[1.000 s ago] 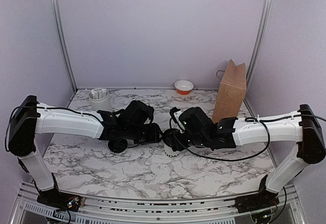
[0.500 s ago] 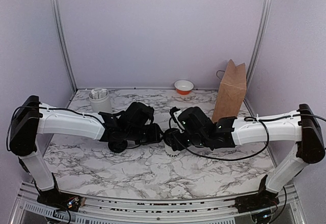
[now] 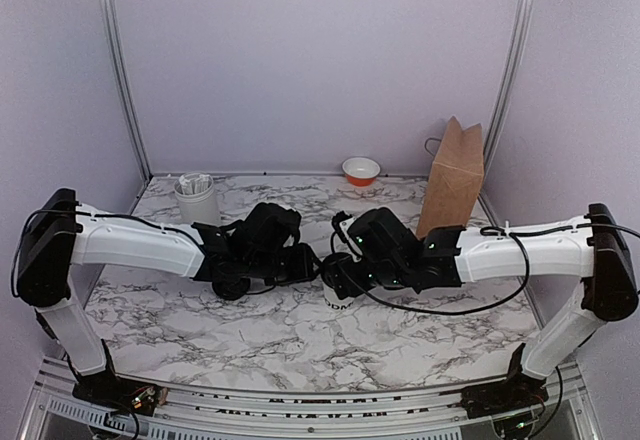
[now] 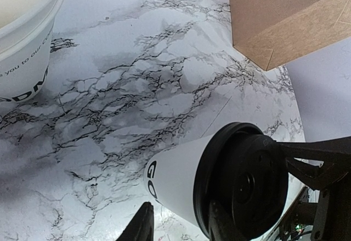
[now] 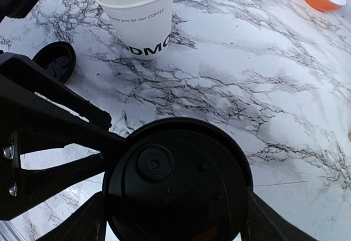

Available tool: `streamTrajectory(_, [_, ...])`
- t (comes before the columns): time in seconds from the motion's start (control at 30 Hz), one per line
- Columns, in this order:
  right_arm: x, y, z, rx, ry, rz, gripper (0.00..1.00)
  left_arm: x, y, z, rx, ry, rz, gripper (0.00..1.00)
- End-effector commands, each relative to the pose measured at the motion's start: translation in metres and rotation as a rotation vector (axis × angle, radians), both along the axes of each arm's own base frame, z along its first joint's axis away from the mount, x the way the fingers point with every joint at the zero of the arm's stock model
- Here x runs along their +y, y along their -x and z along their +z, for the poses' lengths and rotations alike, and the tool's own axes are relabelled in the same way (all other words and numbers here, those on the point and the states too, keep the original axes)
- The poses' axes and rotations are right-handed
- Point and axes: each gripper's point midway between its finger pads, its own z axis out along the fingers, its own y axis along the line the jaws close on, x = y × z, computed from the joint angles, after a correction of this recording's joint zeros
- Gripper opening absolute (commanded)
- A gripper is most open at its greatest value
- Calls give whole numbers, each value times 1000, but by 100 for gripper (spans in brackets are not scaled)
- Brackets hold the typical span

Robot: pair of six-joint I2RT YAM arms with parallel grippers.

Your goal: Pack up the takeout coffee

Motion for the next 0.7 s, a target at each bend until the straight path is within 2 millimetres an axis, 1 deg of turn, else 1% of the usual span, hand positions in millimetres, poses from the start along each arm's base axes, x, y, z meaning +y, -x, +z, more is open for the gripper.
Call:
streamTrajectory(0.0, [-11, 22, -19, 131, 64, 31, 81, 32, 20, -38, 80, -179, -7, 35])
streamTrajectory(0.13, [-2, 18, -4, 123, 12, 28, 83, 23, 18, -24, 54, -161, -23, 35])
streamTrajectory(0.4, [2, 7, 22, 79, -43, -2, 87, 8, 11, 5, 7, -128, -45, 35])
streamTrajectory(0.5, [2, 4, 28, 63, -48, -15, 88, 3, 8, 17, -13, -113, -49, 36])
streamTrajectory(0.67, [1, -1, 38, 41, -64, -35, 89, -1, 4, 31, -38, -105, -55, 36])
